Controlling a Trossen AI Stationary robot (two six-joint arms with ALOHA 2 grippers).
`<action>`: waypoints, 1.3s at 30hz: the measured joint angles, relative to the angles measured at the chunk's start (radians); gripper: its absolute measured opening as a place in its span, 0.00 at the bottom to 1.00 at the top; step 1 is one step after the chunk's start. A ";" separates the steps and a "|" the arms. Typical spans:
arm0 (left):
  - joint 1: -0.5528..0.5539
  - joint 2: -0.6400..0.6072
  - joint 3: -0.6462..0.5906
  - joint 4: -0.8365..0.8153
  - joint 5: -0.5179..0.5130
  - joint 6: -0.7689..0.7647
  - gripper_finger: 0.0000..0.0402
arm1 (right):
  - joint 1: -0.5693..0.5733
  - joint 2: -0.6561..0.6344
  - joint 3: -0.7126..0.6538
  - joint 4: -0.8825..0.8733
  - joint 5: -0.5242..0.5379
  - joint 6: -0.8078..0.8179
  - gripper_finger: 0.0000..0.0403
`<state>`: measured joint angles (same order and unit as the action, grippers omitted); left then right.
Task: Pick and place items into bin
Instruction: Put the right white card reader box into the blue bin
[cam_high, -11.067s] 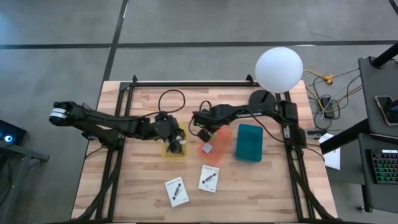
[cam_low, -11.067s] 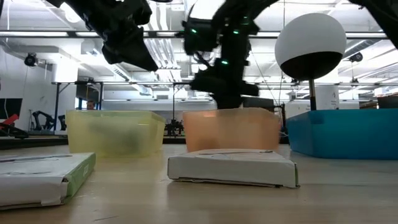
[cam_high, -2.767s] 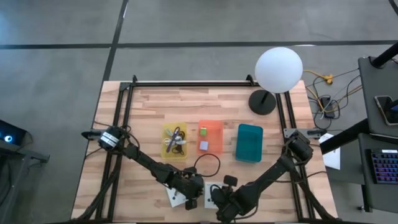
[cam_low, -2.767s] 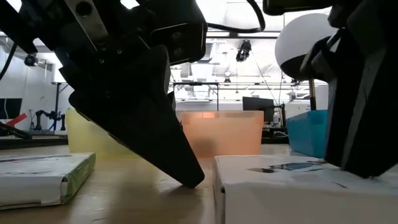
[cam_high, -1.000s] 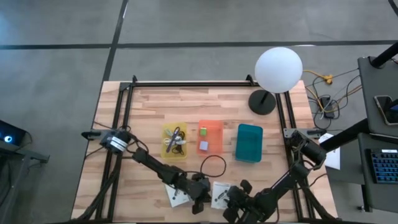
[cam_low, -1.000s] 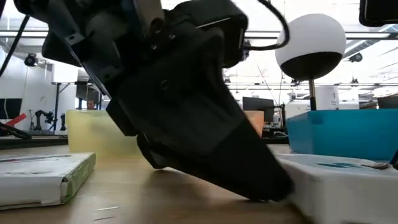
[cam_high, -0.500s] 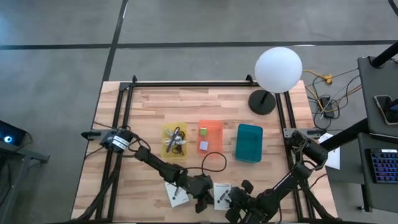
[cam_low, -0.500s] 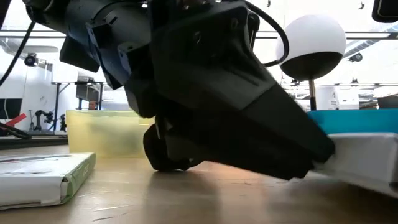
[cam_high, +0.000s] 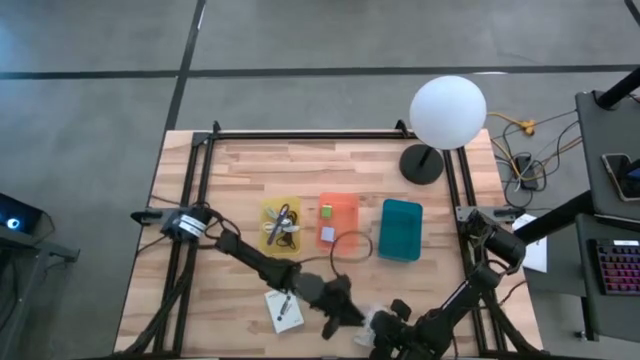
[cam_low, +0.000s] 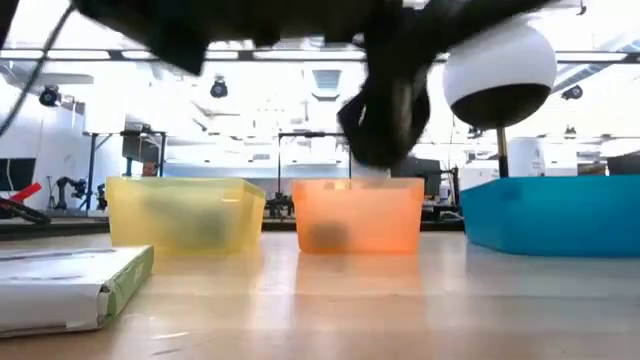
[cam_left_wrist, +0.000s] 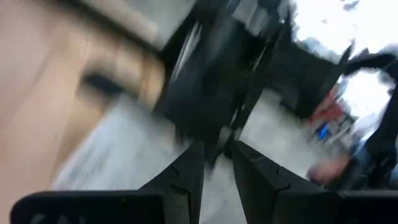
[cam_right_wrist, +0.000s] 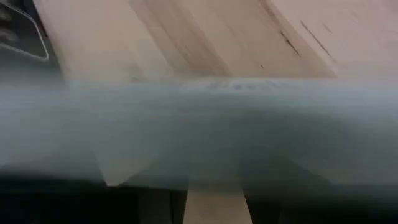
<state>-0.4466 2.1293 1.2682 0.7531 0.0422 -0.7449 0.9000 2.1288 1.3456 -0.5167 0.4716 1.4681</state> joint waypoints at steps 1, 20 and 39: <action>0.004 -0.001 0.000 0.041 0.000 0.005 0.17 | -0.003 -0.005 0.006 -0.008 -0.008 -0.014 0.29; 0.004 0.008 -0.008 -0.165 0.034 0.027 0.17 | 0.004 -0.013 0.072 -0.169 -0.029 -0.025 0.29; 0.002 0.011 -0.010 -0.270 0.034 0.022 0.17 | -0.034 -0.028 0.155 -0.242 0.083 -0.175 0.39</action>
<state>-0.4450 2.1403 1.2579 0.4831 0.0761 -0.7231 0.8657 2.1010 1.5002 -0.7583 0.5549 1.2936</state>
